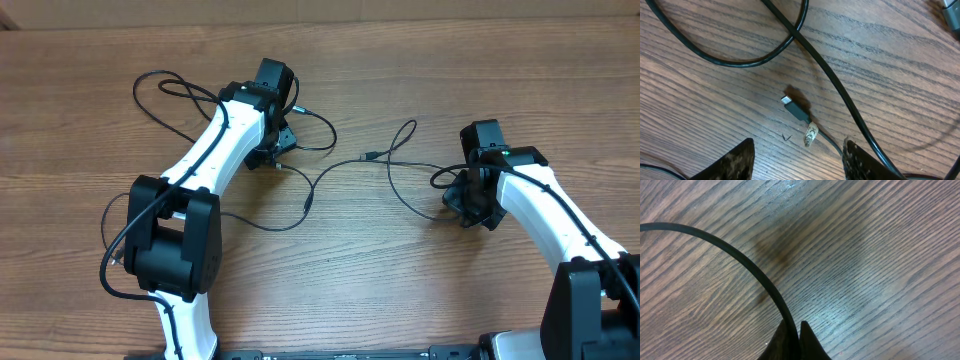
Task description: Untangle cables
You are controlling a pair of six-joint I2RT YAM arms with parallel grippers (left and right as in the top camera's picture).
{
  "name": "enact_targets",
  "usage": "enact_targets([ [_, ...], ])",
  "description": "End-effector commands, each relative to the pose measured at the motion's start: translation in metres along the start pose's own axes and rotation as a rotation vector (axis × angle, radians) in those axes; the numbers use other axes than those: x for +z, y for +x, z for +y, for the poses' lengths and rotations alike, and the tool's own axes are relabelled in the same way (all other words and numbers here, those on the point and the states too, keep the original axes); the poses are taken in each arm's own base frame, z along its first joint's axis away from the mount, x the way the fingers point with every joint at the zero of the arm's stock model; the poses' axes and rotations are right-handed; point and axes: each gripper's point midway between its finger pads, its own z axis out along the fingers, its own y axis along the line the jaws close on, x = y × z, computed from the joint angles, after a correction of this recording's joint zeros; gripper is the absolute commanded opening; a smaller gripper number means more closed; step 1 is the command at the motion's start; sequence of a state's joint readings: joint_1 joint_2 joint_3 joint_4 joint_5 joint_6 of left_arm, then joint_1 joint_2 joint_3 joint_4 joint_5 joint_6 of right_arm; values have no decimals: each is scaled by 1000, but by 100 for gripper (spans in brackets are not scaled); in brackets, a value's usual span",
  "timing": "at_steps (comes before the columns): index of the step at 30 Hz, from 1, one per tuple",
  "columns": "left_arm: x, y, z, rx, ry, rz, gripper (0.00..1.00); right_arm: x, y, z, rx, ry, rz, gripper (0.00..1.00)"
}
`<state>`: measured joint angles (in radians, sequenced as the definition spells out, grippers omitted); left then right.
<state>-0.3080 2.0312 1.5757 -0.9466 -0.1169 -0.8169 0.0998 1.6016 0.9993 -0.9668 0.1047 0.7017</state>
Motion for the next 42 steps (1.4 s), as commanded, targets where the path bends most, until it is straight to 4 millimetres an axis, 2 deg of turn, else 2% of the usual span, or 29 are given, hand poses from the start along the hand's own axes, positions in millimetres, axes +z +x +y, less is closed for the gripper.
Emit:
enact_targets([
  [1, 7, 1, 5, -19, -30, -7, 56, -6, -3, 1, -1, -13, -24, 4],
  [10, 22, 11, 13, -46, -44, 6, 59, -6, -3, 1, -1, -12, -24, 4],
  [21, 31, 14, 15, -47, -40, 3, 63, -6, -3, 1, -1, -12, -23, 4],
  [24, 34, 15, 15, -47, -37, 1, 70, -6, -3, 1, -1, -11, -22, 4],
  [34, 39, 11, 10, -50, -13, -16, 71, -6, -2, 0, -1, -10, -20, 4],
  [42, 63, 27, 14, -42, -48, 62, 70, -6, -2, 0, -2, -7, -17, 4],
])
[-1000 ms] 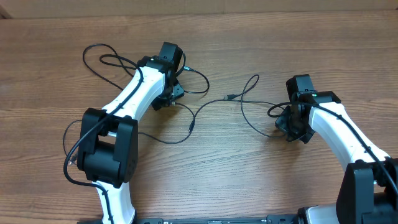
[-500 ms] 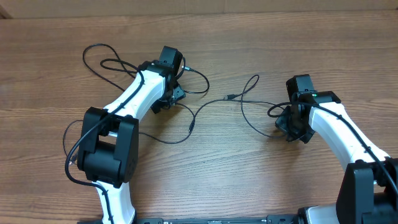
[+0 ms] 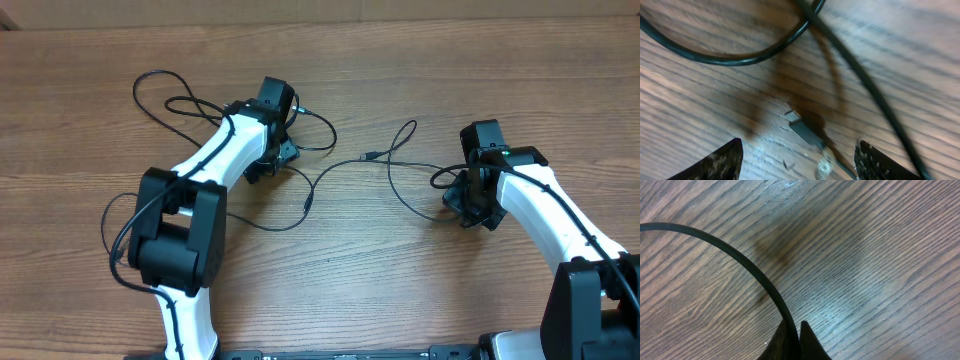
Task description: Untangle cables
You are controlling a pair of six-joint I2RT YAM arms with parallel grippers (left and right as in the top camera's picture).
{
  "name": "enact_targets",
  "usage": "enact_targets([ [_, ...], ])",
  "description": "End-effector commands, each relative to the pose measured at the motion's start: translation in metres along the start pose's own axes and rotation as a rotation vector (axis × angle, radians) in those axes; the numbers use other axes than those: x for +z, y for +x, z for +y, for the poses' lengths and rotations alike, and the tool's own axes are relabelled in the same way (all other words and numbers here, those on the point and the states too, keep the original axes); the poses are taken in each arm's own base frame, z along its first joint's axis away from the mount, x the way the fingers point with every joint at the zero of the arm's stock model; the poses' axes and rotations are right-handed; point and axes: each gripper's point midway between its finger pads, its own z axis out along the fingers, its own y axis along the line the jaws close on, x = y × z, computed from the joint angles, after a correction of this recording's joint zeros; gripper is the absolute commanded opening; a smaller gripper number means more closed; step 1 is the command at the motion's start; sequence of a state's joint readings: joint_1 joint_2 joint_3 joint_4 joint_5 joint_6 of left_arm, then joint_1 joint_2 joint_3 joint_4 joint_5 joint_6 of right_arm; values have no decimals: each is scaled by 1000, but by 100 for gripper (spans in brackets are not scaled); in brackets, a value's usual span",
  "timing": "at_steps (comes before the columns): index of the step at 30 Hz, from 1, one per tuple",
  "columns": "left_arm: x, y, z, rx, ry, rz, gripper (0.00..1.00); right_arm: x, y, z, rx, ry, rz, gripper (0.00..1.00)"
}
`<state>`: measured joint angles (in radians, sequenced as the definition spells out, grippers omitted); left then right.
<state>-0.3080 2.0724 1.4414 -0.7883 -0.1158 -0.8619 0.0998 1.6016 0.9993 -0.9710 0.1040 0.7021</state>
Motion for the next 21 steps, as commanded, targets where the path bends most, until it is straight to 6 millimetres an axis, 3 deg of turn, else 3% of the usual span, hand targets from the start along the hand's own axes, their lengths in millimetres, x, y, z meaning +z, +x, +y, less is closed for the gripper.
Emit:
enact_targets([
  [1, 19, 13, 8, 2, -41, 53, 70, -6, -3, 0, -2, -10, -21, 4],
  [6, 19, 14, 8, 1, -42, 58, 65, -6, -3, 0, -1, -10, -22, 5],
  [13, 19, 15, 7, 0, -32, 68, 25, -6, -3, 0, -1, -10, -21, 8],
  [21, 18, 16, 10, 6, -41, 76, 10, -6, -3, 0, -2, -10, -21, 8],
])
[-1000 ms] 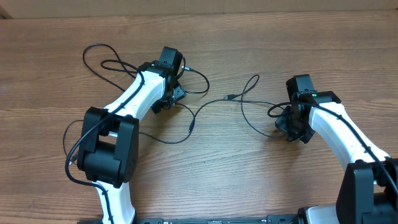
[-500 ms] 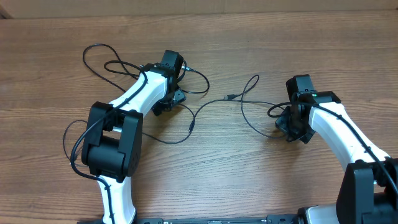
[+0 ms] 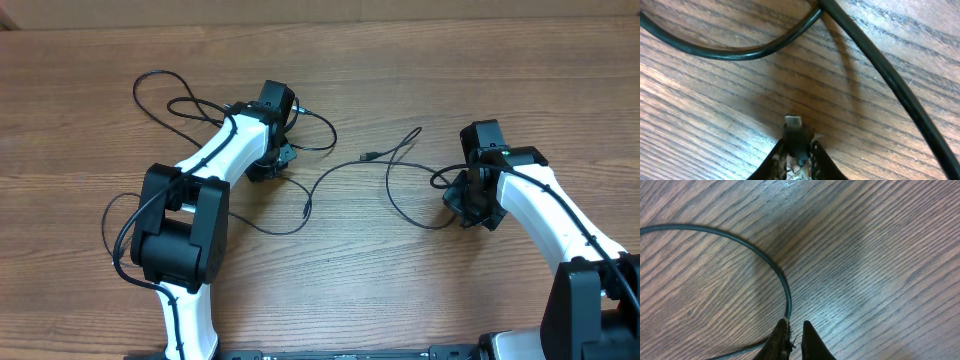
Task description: Untangle cables
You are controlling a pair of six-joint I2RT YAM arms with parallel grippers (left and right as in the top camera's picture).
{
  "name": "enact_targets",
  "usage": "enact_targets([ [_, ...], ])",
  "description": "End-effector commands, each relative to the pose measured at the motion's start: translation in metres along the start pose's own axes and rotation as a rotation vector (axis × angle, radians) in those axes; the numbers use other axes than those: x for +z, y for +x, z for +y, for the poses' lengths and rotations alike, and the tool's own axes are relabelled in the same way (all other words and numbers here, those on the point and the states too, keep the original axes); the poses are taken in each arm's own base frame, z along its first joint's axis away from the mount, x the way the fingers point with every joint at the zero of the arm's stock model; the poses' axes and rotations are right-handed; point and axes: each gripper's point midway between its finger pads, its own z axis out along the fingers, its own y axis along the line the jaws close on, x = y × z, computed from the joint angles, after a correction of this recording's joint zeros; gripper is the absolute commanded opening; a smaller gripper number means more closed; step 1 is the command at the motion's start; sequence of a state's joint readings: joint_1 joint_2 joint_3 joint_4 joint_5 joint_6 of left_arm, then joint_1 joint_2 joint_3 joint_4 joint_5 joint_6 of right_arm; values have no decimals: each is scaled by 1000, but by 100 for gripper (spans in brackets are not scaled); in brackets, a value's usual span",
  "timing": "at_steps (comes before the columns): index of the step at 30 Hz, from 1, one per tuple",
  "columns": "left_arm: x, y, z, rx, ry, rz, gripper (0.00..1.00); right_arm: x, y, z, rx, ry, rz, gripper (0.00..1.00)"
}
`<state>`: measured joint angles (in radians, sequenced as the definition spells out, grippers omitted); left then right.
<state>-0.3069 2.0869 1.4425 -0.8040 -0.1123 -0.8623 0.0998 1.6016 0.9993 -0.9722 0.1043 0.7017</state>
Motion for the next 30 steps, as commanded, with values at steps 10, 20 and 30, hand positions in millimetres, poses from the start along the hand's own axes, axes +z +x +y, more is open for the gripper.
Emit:
enact_targets([
  [10, -32, -29, 17, -23, -30, 1, 4, -6, -2, 0, -1, -8, -19, 8],
  [20, -127, -83, 120, -210, -156, -193, 4, -6, -2, -1, -2, -6, -17, 8],
  [30, -214, -123, 250, -521, -183, -415, 4, -6, -2, -1, -2, -6, -17, 8],
])
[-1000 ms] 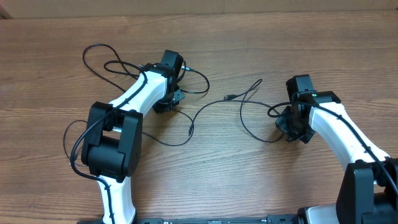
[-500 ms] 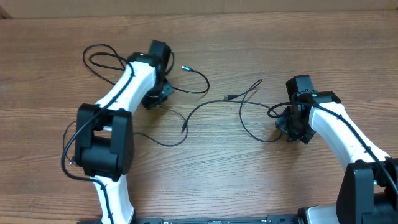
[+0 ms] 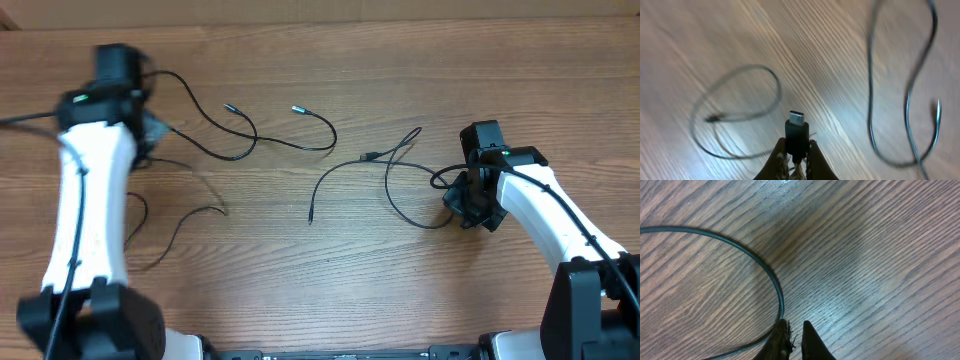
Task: Untangle cables
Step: 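Pull the grasped cable with the left gripper toward the lower left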
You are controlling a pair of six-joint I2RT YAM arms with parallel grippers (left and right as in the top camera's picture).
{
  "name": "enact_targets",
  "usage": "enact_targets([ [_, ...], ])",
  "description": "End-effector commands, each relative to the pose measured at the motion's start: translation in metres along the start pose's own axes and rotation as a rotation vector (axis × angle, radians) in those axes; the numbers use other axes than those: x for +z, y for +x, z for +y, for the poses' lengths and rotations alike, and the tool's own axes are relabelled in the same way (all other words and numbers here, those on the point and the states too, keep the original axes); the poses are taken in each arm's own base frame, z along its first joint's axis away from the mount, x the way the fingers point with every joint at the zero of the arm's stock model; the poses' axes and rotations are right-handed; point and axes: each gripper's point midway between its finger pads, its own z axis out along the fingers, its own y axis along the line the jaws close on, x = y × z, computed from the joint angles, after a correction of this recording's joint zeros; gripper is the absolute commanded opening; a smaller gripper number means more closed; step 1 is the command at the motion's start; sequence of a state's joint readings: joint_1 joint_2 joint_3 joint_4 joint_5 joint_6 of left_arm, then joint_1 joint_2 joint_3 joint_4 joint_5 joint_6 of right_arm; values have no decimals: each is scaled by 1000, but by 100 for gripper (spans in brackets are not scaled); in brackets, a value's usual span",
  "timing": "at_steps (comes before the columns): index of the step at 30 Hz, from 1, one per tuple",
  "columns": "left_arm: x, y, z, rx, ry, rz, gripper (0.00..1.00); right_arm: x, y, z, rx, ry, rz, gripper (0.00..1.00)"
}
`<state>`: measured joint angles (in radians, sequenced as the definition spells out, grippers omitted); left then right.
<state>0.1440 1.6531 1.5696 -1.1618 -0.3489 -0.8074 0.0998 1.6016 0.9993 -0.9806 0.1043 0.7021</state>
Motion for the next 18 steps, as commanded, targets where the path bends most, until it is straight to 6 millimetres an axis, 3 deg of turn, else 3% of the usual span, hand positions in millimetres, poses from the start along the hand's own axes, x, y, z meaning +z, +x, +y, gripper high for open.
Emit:
enact_targets([
  [1, -20, -53, 54, -150, -30, -125, 4, -6, -3, 1, -1, -12, -23, 8],
  [6, -23, -88, 120, -321, -89, -184, 4, -6, -3, 1, -1, -12, -23, 8],
  [11, -15, -96, 170, -440, -155, -165, 4, -6, -3, 1, -1, -12, -23, 8],
  [18, -14, -98, 183, -456, -172, -163, 5, -6, -3, 1, -1, -11, -23, 8],
])
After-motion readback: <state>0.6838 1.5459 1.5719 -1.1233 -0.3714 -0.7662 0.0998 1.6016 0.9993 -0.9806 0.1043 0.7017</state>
